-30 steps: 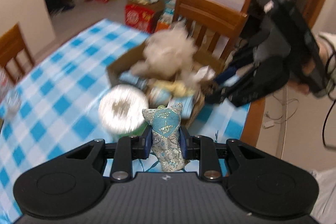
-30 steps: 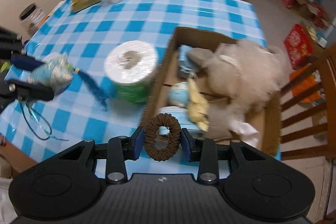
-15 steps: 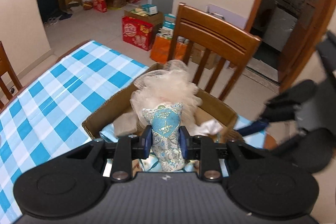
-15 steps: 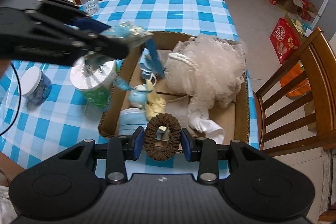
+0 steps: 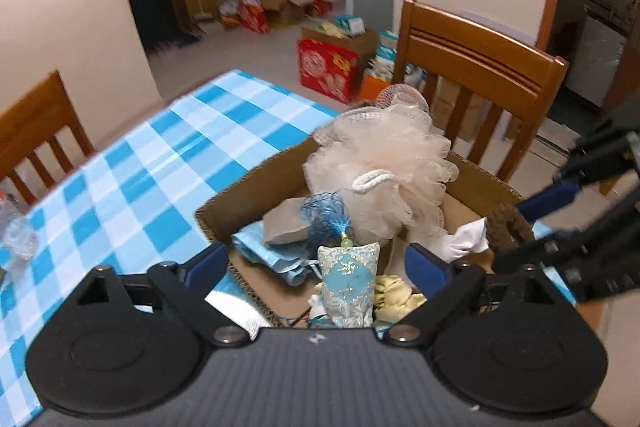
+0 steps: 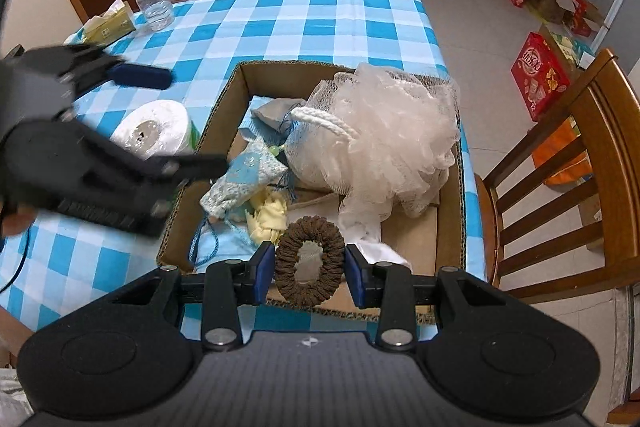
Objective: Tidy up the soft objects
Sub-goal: 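Carry the sachet and brown ring into the cardboard box and open both tools, then withdraw both tools from the box back over the table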
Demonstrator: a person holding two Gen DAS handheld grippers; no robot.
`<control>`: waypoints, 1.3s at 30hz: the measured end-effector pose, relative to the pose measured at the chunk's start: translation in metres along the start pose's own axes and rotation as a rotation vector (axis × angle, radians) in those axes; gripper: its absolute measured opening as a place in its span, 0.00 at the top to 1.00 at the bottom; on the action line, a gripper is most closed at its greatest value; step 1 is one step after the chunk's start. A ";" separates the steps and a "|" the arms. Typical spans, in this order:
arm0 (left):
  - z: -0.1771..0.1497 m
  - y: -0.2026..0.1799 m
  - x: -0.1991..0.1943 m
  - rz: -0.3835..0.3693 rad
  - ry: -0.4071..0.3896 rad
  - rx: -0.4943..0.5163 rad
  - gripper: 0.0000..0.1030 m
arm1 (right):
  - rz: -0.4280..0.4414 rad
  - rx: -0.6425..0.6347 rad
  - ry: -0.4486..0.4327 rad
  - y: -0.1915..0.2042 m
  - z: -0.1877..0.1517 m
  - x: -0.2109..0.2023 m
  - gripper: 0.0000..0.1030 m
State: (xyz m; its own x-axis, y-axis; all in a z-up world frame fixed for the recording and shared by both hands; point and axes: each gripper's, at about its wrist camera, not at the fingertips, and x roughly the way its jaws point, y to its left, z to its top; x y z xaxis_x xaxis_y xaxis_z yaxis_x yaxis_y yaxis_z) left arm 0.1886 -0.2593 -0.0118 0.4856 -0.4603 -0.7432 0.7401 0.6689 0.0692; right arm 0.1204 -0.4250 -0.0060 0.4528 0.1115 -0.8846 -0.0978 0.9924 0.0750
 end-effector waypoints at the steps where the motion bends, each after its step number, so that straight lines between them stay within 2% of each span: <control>1: -0.005 -0.002 -0.004 0.016 -0.016 -0.001 0.03 | -0.004 -0.002 -0.003 0.000 0.001 0.002 0.59; 4: -0.016 -0.005 -0.016 0.058 -0.048 -0.005 0.02 | 0.003 0.000 -0.011 0.003 0.004 0.005 0.55; 6: -0.024 -0.008 -0.024 0.091 -0.067 -0.012 0.01 | 0.002 -0.002 -0.023 0.006 0.004 0.006 0.45; 7: -0.027 -0.008 -0.028 0.097 -0.074 -0.018 0.01 | -0.009 -0.003 -0.028 0.007 0.004 0.007 0.28; 8: -0.030 -0.008 -0.031 0.100 -0.077 -0.029 0.01 | -0.027 -0.002 -0.035 0.009 0.004 0.007 0.17; 10: -0.034 -0.004 -0.036 0.095 -0.082 -0.057 0.01 | -0.049 0.009 -0.046 0.009 0.004 0.008 0.08; 14: -0.039 0.002 -0.043 0.108 -0.082 -0.109 0.01 | -0.046 0.072 -0.065 0.005 0.001 0.005 0.01; 19: -0.044 -0.004 -0.051 0.206 -0.089 -0.077 0.01 | -0.093 0.129 -0.087 0.008 -0.006 0.000 0.00; 21: -0.044 -0.005 -0.055 0.223 -0.081 -0.083 0.01 | -0.119 0.171 -0.090 0.009 -0.010 -0.001 0.00; 27: -0.047 0.000 -0.070 0.197 -0.022 -0.159 0.01 | -0.239 0.275 -0.121 0.025 -0.035 -0.007 0.00; 33: -0.055 0.003 -0.082 0.175 0.068 -0.193 0.01 | -0.296 0.365 -0.125 0.053 -0.060 -0.028 0.00; 39: -0.060 0.002 -0.102 0.172 0.079 -0.179 0.01 | -0.353 0.396 -0.140 0.078 -0.074 -0.053 0.00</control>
State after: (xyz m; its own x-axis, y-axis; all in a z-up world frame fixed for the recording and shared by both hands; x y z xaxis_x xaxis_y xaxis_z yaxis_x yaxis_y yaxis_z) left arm 0.1126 -0.1764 0.0242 0.5539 -0.2886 -0.7809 0.5526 0.8291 0.0856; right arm 0.0232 -0.3574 0.0121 0.5138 -0.2530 -0.8197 0.4103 0.9116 -0.0242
